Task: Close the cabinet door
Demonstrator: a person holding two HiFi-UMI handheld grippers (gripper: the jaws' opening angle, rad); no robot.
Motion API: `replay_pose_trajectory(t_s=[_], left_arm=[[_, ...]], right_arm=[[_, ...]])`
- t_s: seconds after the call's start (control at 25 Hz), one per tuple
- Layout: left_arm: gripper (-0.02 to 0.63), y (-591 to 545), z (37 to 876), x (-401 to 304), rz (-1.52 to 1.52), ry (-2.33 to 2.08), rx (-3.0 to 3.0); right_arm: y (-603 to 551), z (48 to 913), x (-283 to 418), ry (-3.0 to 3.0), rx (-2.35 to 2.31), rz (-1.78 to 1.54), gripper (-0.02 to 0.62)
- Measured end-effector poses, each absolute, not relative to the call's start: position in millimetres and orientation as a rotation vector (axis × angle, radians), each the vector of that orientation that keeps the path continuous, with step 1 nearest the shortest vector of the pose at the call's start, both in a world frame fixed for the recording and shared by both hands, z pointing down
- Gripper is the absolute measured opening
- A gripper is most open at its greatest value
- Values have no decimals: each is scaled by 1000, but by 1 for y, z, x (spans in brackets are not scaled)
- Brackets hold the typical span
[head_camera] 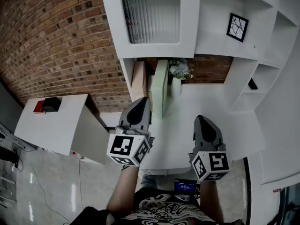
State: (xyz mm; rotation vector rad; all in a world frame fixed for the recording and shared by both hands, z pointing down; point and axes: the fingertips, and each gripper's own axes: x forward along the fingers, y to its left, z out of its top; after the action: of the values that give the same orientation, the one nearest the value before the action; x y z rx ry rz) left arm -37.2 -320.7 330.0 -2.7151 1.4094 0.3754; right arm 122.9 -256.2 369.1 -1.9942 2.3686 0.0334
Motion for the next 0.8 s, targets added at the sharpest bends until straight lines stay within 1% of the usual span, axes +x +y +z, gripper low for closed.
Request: replay_pose_trajectory(t_s=[0.8], left_arm=[[15,-330,333,-36,344,1414,-2719]], right_arm=[[-268,368,122,2384,-1992,44,1]])
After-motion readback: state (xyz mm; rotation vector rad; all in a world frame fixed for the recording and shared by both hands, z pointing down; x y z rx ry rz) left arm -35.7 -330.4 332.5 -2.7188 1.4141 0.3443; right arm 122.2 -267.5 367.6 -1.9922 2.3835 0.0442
